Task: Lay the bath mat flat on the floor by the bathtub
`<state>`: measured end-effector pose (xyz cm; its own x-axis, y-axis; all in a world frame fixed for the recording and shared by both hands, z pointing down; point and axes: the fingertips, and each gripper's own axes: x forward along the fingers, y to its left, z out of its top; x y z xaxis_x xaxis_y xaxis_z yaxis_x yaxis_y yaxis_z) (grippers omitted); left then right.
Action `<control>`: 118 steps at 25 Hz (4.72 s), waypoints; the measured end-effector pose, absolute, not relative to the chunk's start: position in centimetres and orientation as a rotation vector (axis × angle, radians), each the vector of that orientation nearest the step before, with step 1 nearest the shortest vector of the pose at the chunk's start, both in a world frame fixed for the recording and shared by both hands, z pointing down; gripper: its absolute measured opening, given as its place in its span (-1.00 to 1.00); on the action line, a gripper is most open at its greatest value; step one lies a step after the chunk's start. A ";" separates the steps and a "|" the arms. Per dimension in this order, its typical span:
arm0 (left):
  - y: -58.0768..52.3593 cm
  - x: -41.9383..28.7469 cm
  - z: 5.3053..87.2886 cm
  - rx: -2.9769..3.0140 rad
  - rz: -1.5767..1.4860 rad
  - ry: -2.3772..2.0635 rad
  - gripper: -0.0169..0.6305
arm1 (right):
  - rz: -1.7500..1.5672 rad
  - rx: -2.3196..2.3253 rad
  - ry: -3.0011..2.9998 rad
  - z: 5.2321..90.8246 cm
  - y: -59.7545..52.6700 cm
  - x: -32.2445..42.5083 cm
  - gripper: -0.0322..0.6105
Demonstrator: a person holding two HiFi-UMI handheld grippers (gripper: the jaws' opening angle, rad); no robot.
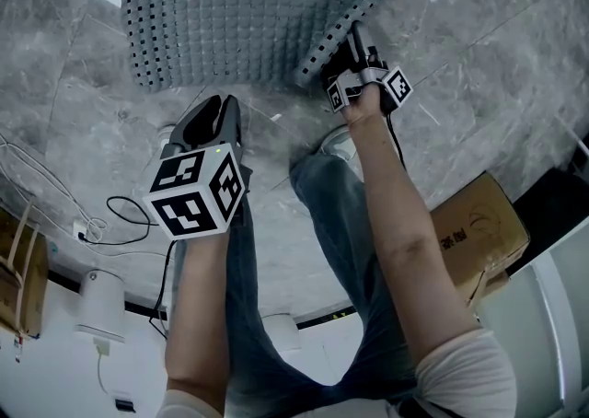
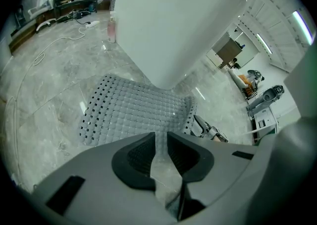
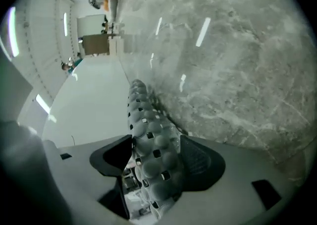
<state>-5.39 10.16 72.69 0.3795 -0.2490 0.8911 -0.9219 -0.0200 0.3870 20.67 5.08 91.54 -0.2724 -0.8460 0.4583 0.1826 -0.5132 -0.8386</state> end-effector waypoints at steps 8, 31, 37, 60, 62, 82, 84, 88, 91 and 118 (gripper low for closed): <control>9.9 -5.4 73.0 1.519 0.753 -1.087 -0.69 | -1.956 -1.276 1.412 89.5 3.3 17.3 -0.31; 9.2 -4.9 73.5 1.549 0.838 -1.065 -0.69 | -1.857 -2.567 2.146 94.5 6.5 35.7 0.21; 10.1 -5.0 73.9 1.535 0.853 -1.045 -0.69 | -1.423 -2.350 2.818 91.3 3.1 31.0 -0.20; 10.6 -21.4 80.8 1.494 1.010 -1.227 -0.76 | -2.101 -2.203 2.501 91.7 9.3 20.8 -0.80; 10.1 -25.4 84.2 1.493 1.130 -1.240 -0.78 | -2.125 -2.193 2.453 91.6 10.1 19.2 -0.80; 9.1 -29.2 99.2 1.604 1.226 -1.209 -0.90 | -2.076 -2.168 2.576 91.4 12.6 16.6 -0.82; 9.2 -29.2 98.9 1.569 1.243 -1.196 -0.90 | -2.070 -2.151 2.559 90.5 12.3 16.7 -0.81; 8.6 -26.8 94.6 1.592 1.196 -1.144 -0.90 | -2.026 -2.090 2.539 87.1 11.8 16.7 -0.82; 8.2 -24.4 89.3 1.679 1.158 -1.082 -0.90 | -1.986 -2.039 2.592 83.0 11.8 16.5 -0.82; 4.5 -10.0 32.4 2.032 0.716 -1.129 -0.90 | -1.345 -1.713 2.800 30.6 4.2 11.6 -0.82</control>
